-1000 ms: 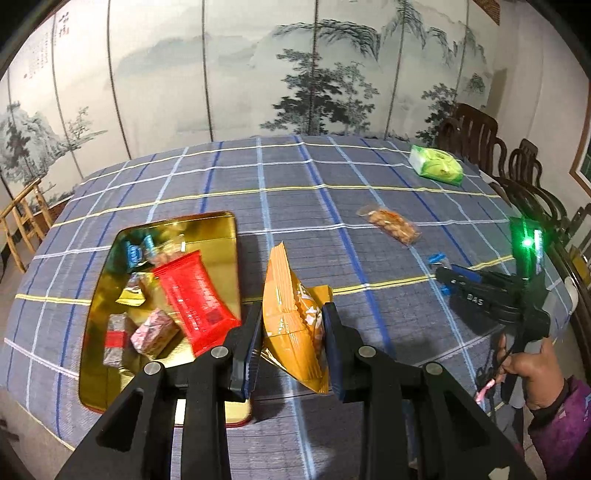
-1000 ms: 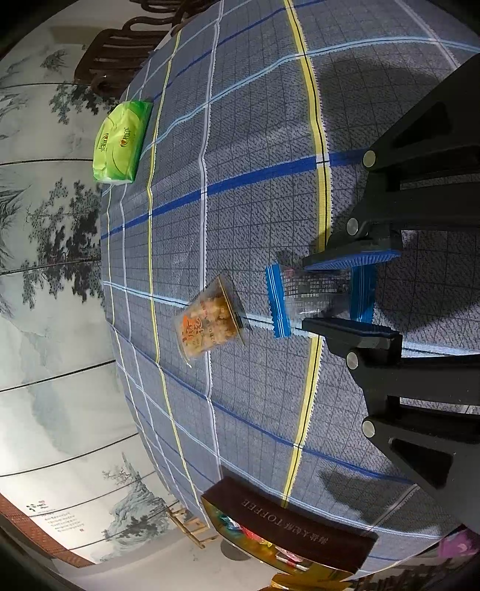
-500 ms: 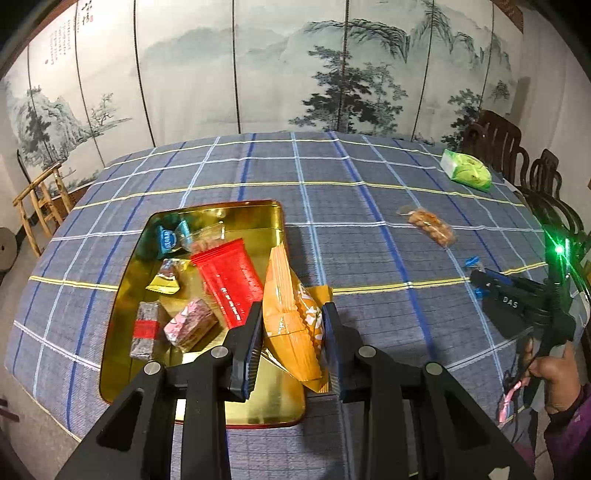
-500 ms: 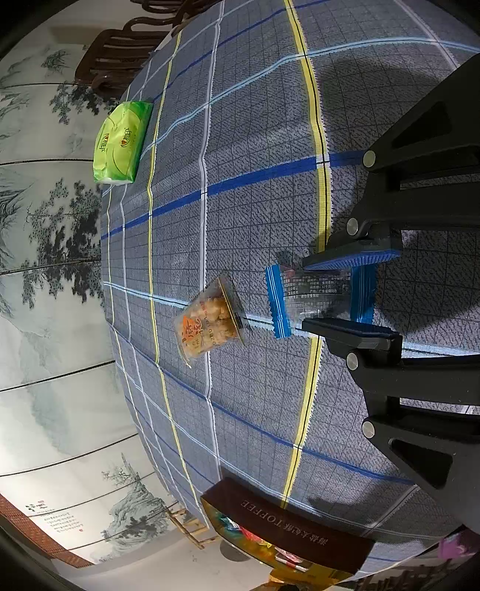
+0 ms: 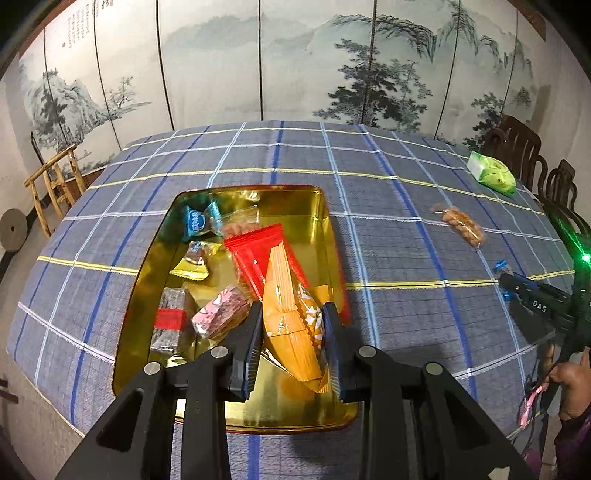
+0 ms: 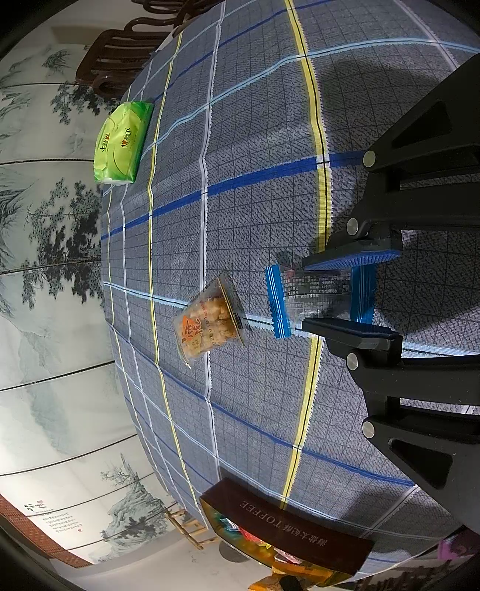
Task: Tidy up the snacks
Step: 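Lower the orange candy into the tin and open the left gripper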
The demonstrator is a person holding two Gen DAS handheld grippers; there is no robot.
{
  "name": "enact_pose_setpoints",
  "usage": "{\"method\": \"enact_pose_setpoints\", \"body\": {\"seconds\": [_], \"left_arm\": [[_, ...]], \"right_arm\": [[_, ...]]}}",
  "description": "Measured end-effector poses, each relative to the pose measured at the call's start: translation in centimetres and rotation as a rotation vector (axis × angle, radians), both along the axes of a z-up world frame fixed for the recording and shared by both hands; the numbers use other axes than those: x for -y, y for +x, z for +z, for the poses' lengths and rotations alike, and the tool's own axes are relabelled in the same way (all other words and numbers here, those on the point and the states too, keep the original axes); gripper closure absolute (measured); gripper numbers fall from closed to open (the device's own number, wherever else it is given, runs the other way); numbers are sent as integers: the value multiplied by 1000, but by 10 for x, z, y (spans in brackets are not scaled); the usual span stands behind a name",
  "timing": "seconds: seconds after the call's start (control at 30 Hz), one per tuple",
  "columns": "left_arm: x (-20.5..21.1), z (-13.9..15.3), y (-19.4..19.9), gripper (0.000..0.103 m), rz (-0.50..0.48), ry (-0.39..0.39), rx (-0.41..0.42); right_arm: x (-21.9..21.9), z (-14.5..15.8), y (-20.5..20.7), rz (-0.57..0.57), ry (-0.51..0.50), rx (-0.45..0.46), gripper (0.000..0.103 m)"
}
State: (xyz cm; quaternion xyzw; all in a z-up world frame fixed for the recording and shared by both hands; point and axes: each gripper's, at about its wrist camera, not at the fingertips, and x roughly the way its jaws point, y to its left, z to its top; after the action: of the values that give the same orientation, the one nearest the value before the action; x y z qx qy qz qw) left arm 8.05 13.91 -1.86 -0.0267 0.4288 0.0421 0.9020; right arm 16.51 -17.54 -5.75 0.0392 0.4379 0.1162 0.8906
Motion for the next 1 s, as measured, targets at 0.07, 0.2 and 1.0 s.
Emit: {"method": "enact_pose_setpoints", "body": {"seconds": [0.07,0.2,1.0], "left_arm": [[-4,-3,-1,75,8,-4,-6],[-10,-8,-1,75,19,-3,-15],[-24,-22,-3,73,55,-11,-30]], "right_arm": [[0,0,0,0,0,0,77],[0,0,0,0,-1,0,77],[0,0,0,0,-3,0,77]]}}
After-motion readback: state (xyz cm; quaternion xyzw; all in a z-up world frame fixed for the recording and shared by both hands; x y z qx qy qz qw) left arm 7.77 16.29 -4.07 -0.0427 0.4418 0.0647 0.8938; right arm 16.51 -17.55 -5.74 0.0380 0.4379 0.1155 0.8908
